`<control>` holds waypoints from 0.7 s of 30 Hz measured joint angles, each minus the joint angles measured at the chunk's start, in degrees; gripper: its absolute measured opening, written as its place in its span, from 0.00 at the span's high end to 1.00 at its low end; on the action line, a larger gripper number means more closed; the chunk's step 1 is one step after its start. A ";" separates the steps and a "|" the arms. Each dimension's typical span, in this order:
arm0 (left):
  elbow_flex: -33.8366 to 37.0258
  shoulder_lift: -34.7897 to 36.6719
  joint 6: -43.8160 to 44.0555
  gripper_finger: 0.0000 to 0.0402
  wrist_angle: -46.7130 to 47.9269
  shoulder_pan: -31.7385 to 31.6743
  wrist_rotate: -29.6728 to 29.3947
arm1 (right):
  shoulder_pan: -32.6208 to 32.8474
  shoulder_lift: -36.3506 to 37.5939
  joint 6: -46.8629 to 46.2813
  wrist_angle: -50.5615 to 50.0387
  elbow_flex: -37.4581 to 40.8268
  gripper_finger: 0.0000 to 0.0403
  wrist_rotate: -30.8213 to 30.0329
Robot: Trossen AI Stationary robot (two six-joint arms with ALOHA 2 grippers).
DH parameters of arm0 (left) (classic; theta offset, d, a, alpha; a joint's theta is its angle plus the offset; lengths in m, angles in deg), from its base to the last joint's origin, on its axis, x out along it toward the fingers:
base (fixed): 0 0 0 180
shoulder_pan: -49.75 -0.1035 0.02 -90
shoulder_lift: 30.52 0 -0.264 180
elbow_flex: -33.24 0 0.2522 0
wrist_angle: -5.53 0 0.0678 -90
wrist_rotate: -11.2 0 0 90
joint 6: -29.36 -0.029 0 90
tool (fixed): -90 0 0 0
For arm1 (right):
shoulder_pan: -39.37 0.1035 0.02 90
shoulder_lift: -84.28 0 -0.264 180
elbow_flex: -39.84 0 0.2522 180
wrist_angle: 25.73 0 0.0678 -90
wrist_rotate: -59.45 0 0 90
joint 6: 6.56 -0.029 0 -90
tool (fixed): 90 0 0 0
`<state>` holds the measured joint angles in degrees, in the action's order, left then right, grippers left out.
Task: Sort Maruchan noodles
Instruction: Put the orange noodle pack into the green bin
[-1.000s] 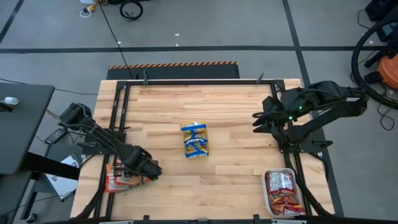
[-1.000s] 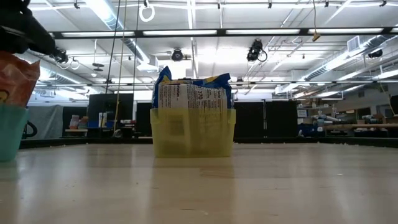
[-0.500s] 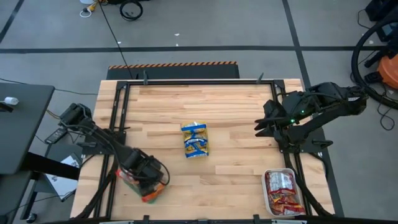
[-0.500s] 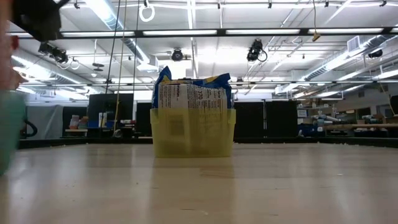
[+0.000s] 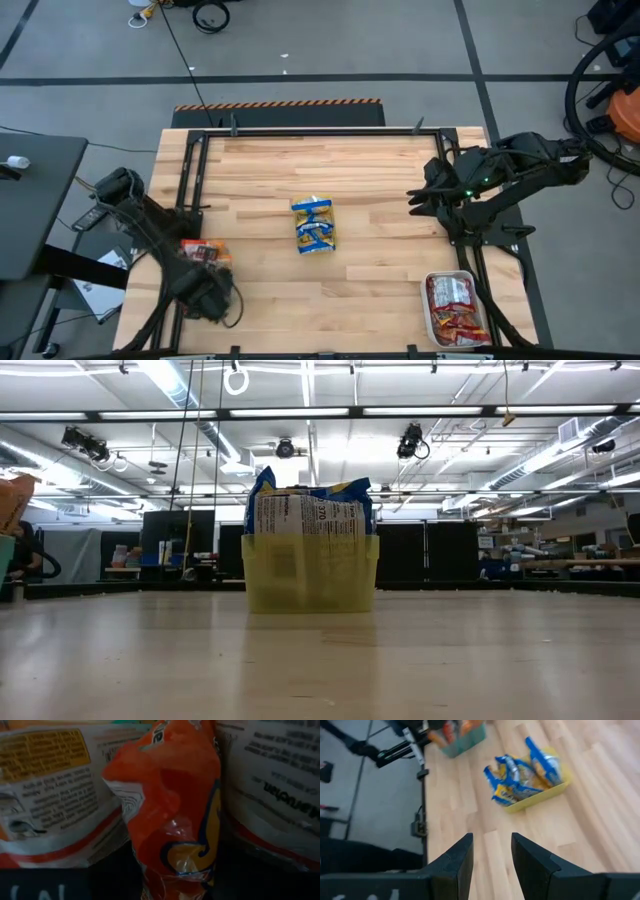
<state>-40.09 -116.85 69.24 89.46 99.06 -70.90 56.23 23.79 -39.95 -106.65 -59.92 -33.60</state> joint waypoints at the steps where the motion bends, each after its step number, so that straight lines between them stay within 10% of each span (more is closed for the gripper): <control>1: 0.00 0.00 0.00 0.56 -0.21 1.60 -0.64 | 0.00 0.00 0.01 0.01 0.00 0.66 -0.89; 21: -0.27 0.37 19.69 0.42 -7.31 14.47 6.38 | -4.65 0.23 2.84 2.44 0.00 0.54 -9.99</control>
<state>-40.36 -116.48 88.92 82.15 113.53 -64.53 51.58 24.02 -37.11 -104.21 -59.92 -43.59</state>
